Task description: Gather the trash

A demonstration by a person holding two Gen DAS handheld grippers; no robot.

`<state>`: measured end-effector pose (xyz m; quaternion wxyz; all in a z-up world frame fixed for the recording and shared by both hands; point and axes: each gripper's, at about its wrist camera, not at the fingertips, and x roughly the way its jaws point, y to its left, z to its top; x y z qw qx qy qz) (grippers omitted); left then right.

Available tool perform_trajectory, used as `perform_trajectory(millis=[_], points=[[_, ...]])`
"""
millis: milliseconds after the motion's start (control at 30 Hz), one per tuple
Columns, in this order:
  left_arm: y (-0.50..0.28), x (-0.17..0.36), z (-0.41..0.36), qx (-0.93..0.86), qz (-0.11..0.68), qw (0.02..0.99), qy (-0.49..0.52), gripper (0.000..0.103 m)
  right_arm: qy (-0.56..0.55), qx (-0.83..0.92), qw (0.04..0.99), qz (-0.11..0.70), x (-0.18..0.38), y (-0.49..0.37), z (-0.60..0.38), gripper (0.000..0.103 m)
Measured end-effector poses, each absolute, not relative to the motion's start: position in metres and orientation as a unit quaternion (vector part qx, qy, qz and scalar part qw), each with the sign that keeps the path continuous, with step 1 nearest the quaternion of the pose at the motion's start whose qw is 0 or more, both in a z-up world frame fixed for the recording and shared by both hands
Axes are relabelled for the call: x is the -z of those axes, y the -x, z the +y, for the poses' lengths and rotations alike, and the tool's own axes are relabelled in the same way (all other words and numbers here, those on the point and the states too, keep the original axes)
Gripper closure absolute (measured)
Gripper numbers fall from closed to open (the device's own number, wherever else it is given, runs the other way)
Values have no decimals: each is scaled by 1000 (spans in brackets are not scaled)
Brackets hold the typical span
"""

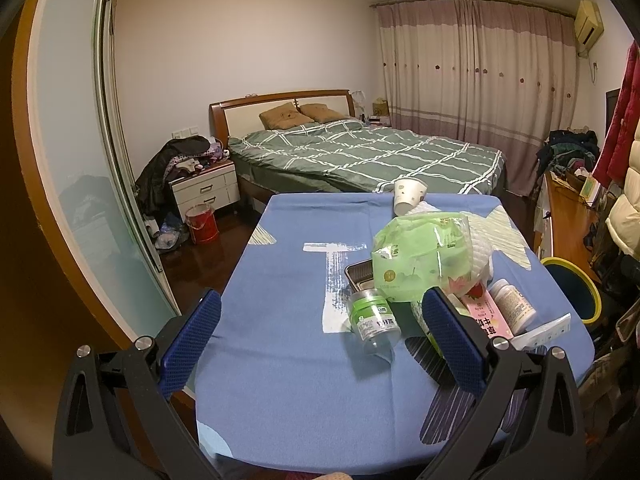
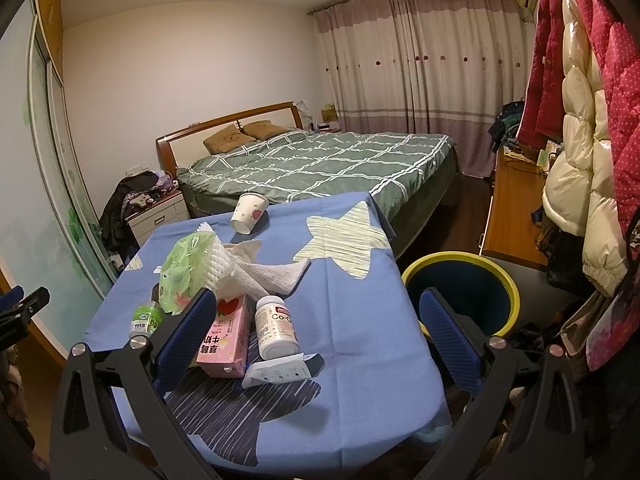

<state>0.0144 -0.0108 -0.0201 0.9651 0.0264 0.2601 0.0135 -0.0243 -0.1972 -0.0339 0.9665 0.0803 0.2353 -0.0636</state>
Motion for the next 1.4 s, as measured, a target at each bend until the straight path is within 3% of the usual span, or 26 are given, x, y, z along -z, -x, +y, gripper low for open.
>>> perform_trajectory(millis=[733,1067,1200,1400], points=[[-23,29,-8,-10,271,962,-23,4,-80,65,962,253,46,14,-201,6],[-38,40,-8,-3,262,965,-24,4,-81,8,954,289,70,-35,-181,7],[-48,47,-5,-3,269,963,-22,4,-65,-23,950,305,74,-65,-157,37],[-62,55,4,-17,275,961,-21,4,-59,-86,940,326,75,-110,-118,51]])
